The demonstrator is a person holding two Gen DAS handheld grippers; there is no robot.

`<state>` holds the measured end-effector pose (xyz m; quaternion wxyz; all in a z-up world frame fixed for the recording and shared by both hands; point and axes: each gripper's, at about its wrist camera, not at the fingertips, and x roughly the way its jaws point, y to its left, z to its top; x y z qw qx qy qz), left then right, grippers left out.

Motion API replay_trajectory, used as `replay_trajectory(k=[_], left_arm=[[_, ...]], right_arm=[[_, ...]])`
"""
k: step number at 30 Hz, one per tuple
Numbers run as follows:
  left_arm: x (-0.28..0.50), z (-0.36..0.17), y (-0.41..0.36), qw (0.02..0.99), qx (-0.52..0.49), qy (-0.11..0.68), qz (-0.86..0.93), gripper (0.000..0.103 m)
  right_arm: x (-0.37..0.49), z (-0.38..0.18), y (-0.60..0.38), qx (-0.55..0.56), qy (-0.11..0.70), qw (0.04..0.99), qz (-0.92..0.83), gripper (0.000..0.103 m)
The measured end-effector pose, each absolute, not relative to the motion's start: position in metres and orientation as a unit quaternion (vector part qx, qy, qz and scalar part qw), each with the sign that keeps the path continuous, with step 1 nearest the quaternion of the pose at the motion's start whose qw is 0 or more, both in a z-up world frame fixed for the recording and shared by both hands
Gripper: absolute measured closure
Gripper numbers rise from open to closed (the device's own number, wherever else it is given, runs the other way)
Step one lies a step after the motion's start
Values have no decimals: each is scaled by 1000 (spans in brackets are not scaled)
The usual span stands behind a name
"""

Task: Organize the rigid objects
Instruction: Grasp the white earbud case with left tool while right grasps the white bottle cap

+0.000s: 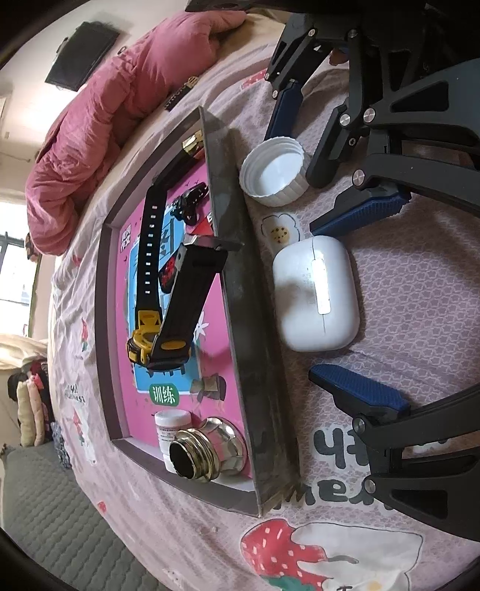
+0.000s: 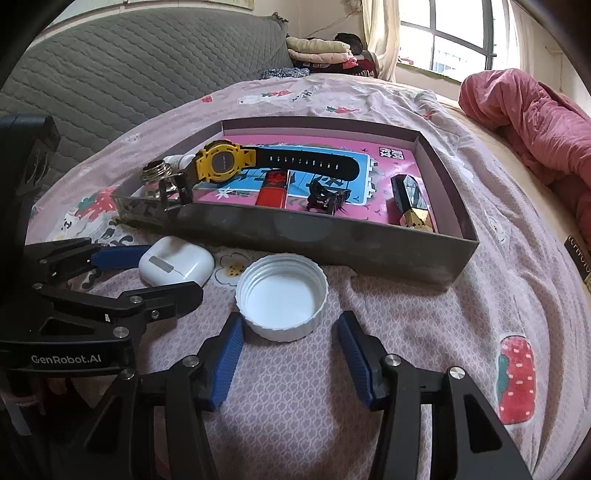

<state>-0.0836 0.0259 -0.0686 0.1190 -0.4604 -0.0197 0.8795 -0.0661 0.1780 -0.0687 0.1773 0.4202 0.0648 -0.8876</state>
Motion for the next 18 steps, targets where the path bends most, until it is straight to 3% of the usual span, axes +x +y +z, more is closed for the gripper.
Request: replay_trajectory(k=[18], left_arm=[[-93, -73, 22, 106, -455, -37, 884, 31]], right_arm=[[-81, -71, 176, 393, 72, 205, -893, 50]])
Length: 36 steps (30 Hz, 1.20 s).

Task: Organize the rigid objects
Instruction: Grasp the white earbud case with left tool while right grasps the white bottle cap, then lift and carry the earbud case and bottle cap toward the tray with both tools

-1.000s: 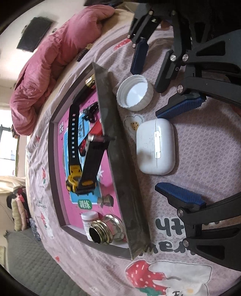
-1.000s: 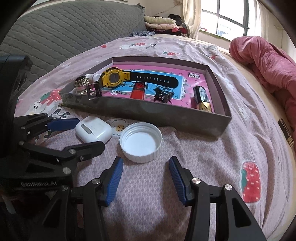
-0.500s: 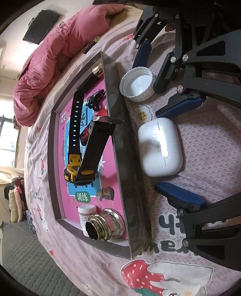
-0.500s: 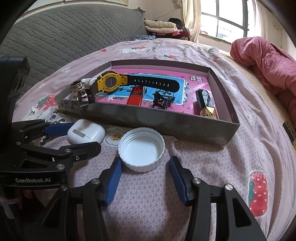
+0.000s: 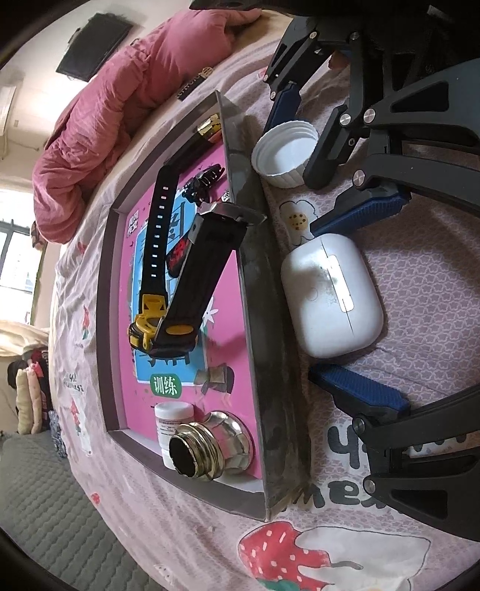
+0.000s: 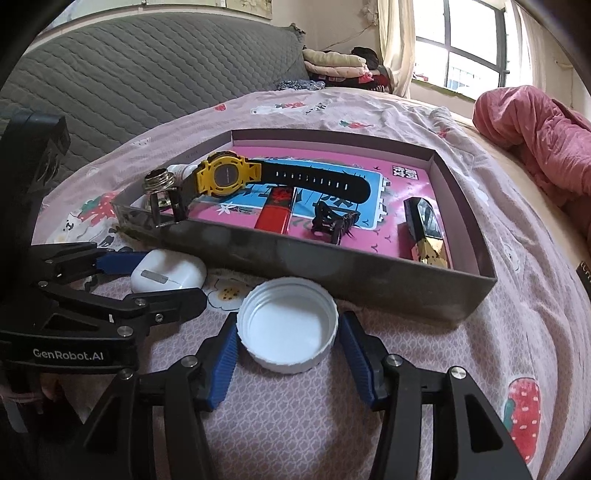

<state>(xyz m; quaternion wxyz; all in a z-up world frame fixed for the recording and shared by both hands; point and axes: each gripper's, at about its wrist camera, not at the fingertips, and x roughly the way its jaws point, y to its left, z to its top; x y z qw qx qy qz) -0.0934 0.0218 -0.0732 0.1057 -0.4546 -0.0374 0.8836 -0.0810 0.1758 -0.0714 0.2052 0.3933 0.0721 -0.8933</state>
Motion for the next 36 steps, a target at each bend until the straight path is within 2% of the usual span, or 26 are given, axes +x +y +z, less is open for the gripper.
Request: replay_trajectory(k=[3, 5, 19, 36], left_arm=[[-93, -73, 24, 106, -452, -34, 885, 33], [-92, -71, 27, 110, -451, -27, 886, 38], [-86, -59, 12, 118, -449, -67, 883, 38], [-68, -29, 0, 100, -399, -52, 910, 38]], right_arm=[[-81, -70, 175, 394, 71, 204, -894, 53], [-81, -69, 175, 395, 69, 204, -893, 53], [-75, -57, 186, 391, 46, 196, -898, 53], [-63, -35, 191, 367, 36, 184, -911, 53]])
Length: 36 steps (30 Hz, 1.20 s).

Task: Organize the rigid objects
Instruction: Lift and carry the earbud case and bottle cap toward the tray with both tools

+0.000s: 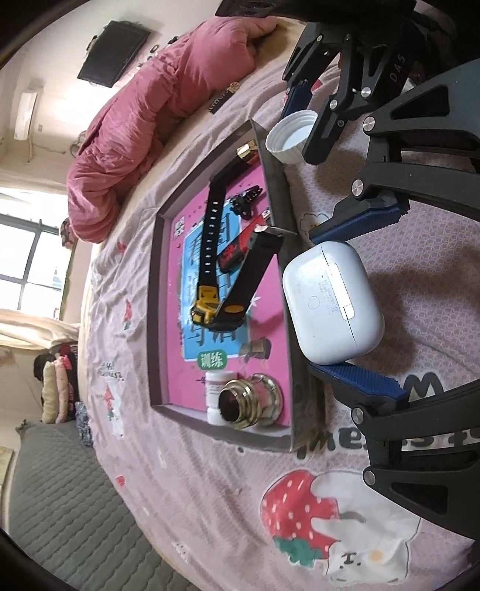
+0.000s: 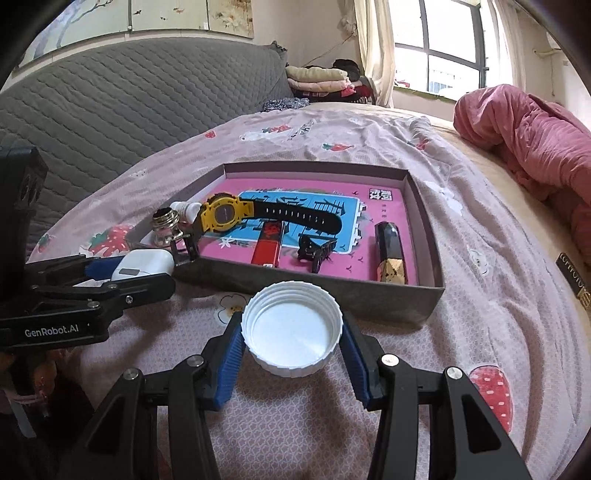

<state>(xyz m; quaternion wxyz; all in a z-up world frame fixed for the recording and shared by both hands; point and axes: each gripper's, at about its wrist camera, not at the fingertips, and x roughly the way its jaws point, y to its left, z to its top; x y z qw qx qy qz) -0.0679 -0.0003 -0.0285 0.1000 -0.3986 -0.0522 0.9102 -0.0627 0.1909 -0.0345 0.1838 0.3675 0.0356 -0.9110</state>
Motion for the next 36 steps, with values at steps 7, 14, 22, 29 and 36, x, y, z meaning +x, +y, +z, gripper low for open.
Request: replay_trajectory(k=[7, 14, 22, 29, 36], left_arm=[[-62, -13, -11, 92, -361, -62, 926, 38], [-68, -9, -17, 91, -347, -70, 931, 38], [-79, -9, -31, 89, -341, -85, 932, 38], [-88, -12, -38, 91, -341, -103, 930, 38], [-100, -16, -34, 88, -339, -90, 932, 38]], right_arm=[[-60, -22, 194, 353, 29, 172, -919, 53], [-63, -14, 199, 344, 20, 149, -927, 53], [-70, -10, 199, 342, 21, 130, -930, 53], [-80, -8, 199, 341, 17, 115, -933, 53], [-90, -7, 196, 338, 18, 107, -935, 53]])
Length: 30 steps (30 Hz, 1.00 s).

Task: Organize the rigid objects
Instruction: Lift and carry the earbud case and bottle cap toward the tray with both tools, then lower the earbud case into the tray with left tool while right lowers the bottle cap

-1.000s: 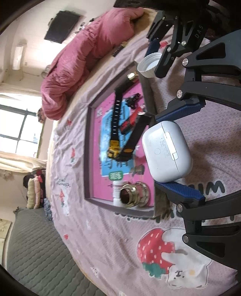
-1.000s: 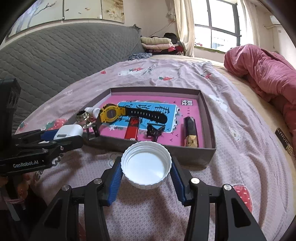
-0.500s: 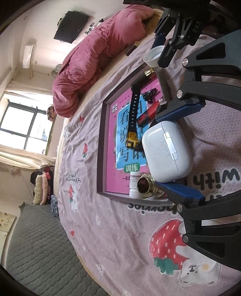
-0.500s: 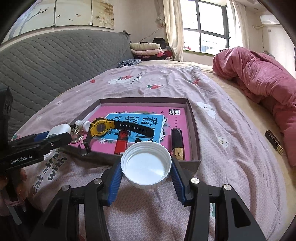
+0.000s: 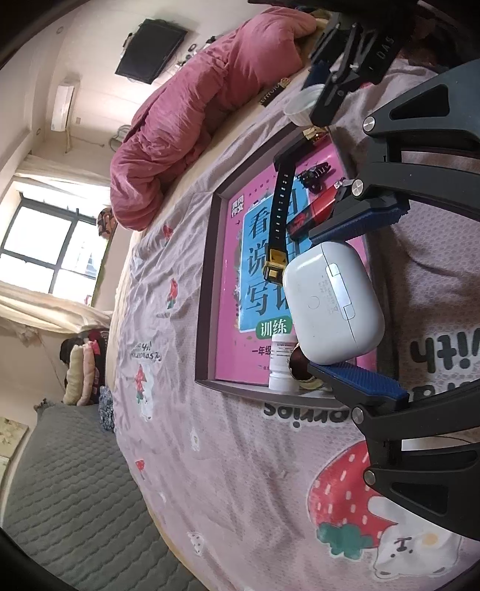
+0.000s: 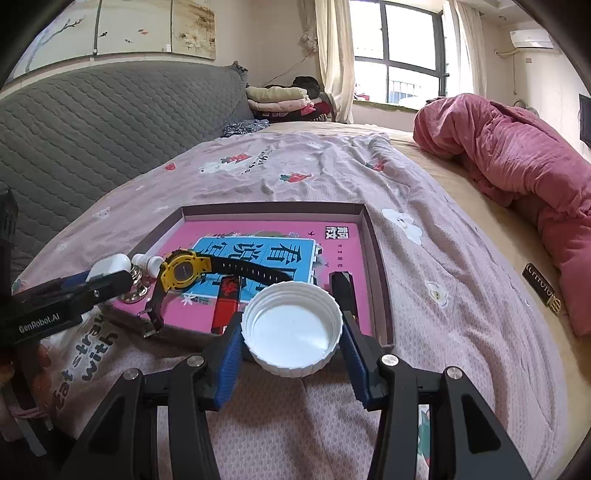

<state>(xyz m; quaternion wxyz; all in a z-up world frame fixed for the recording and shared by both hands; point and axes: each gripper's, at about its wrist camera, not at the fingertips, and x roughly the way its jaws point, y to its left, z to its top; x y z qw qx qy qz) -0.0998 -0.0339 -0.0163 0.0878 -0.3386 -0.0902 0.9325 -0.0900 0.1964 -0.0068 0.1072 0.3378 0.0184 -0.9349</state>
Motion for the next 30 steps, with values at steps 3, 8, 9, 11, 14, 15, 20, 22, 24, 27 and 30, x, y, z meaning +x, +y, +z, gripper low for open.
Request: replay_trajectory(k=[3, 8, 9, 11, 14, 15, 20, 22, 24, 27, 30], left_arm=[[-103, -18, -33, 87, -339, -85, 933, 38], [-110, -22, -30, 85, -341, -77, 933, 38], [-111, -23, -29, 86, -340, -73, 934, 38], [-112, -23, -28, 88, -340, -71, 934, 38], [-113, -23, -26, 90, -339, -67, 934, 38], [-114, -24, -24, 90, -338, -62, 935, 38], [-117, -24, -20, 95, -336, -56, 935, 38], [-118, -24, -19, 97, -335, -53, 936, 38], [-119, -24, -18, 100, -335, -52, 936, 38], [-118, -23, -15, 109, -332, -53, 936, 38], [-118, -23, -13, 116, -334, -52, 934, 38]], right_arm=[[-95, -5, 195, 335, 16, 106, -936, 53], [-99, -6, 190, 336, 17, 107, -936, 53], [-100, -6, 190, 336, 18, 106, -936, 53], [-102, -7, 189, 338, 20, 105, -935, 53], [-104, -9, 189, 341, 21, 100, -934, 53], [-104, -9, 189, 342, 21, 99, -934, 53], [-108, -12, 191, 349, 22, 90, -932, 53], [-110, -14, 191, 352, 25, 86, -932, 53], [-112, -15, 189, 353, 30, 85, -931, 53], [-115, -17, 186, 355, 37, 84, -930, 53], [-119, -18, 184, 356, 39, 84, -930, 53]])
